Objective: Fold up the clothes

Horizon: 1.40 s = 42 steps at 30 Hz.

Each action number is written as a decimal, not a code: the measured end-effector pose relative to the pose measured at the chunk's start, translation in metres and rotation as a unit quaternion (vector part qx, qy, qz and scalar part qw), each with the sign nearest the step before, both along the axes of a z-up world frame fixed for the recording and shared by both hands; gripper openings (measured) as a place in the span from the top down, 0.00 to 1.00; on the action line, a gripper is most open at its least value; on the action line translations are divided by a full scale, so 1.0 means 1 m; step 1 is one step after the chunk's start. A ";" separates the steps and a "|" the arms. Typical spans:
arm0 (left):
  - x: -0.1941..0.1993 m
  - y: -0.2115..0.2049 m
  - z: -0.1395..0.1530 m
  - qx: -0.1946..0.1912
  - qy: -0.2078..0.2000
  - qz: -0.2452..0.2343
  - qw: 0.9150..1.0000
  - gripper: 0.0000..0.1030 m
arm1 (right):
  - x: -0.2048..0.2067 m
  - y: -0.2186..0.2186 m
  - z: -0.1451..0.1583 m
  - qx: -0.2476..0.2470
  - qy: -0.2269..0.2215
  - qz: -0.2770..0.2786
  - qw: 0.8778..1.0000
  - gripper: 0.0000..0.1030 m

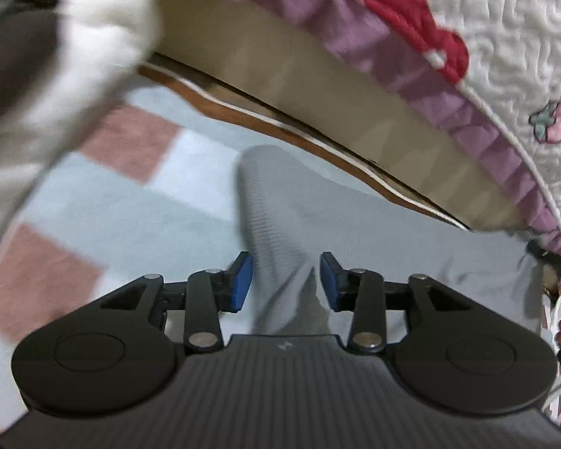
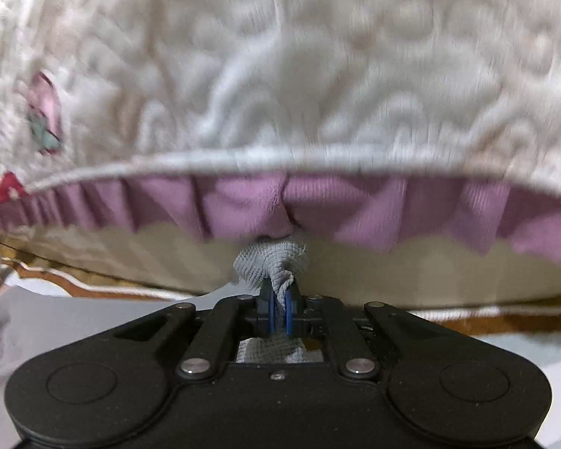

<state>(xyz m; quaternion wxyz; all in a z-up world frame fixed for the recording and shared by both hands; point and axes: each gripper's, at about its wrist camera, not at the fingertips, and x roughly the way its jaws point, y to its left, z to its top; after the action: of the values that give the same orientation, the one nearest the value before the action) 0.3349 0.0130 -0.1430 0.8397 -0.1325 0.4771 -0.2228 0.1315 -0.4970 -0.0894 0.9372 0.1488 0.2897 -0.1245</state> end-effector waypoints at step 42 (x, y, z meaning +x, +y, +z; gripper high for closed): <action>-0.132 0.062 0.042 0.219 -0.064 0.032 0.973 0.53 | -0.056 0.062 -0.010 0.058 0.024 0.000 0.998 0.42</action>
<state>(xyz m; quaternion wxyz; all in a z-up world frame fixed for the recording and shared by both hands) 0.2030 0.0752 -0.1015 0.8836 0.0539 0.4555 -0.0941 0.0759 -0.4353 -0.0998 0.9196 0.2002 0.3192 -0.1108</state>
